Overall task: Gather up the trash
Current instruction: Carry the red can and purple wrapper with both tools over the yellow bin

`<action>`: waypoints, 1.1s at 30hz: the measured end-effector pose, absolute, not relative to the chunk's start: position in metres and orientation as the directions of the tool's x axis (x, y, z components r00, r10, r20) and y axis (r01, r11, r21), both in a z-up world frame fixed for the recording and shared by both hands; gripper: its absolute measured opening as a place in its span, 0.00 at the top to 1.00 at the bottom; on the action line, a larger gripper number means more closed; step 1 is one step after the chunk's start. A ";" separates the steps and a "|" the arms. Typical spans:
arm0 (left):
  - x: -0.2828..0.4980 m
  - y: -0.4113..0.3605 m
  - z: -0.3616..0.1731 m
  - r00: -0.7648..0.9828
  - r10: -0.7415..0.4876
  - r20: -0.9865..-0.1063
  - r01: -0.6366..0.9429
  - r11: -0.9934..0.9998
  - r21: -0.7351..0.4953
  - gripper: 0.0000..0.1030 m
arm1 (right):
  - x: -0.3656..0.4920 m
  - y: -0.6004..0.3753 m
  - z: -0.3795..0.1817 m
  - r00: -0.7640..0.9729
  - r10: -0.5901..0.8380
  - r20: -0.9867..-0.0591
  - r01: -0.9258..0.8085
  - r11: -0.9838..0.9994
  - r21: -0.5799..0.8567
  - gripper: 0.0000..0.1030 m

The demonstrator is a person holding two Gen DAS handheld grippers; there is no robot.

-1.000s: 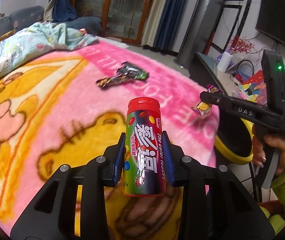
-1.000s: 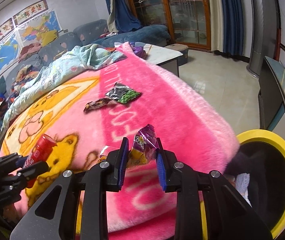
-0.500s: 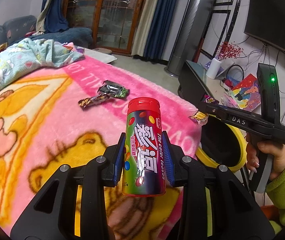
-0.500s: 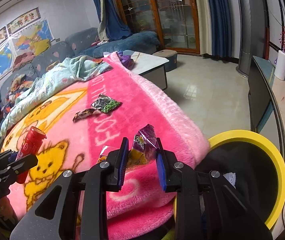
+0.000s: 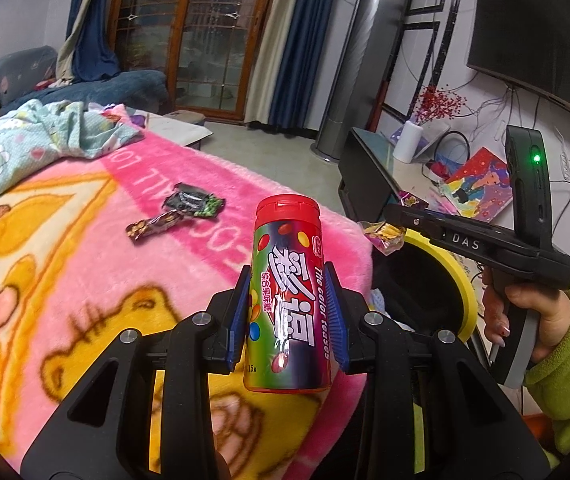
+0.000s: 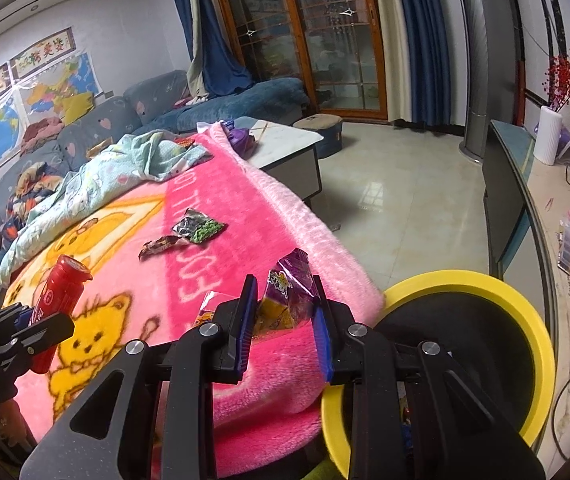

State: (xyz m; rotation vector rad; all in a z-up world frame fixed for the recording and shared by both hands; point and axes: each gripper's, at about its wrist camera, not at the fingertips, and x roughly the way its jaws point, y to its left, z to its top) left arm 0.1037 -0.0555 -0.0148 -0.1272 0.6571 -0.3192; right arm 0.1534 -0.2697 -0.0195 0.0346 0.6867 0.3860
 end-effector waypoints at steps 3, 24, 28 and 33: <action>0.105 -0.064 -0.013 0.743 -0.345 -0.574 0.269 0.939 -0.216 0.74 | 0.152 -0.276 -0.017 0.717 0.347 -0.605 -0.324 0.934 0.151 0.76; 0.124 -0.143 -0.008 0.695 -0.460 -0.553 0.428 0.882 -0.196 0.74 | 0.143 -0.357 -0.010 0.795 0.200 -0.573 -0.150 0.980 0.134 0.76; 0.126 -0.158 -0.011 0.678 -0.479 -0.558 0.452 0.870 -0.199 0.74 | 0.142 -0.378 -0.013 0.803 0.168 -0.572 -0.104 0.984 0.144 0.76; 0.130 -0.175 -0.017 0.653 -0.508 -0.562 0.482 0.851 -0.209 0.74 | 0.141 -0.402 -0.016 0.808 0.135 -0.574 -0.052 0.986 0.160 0.76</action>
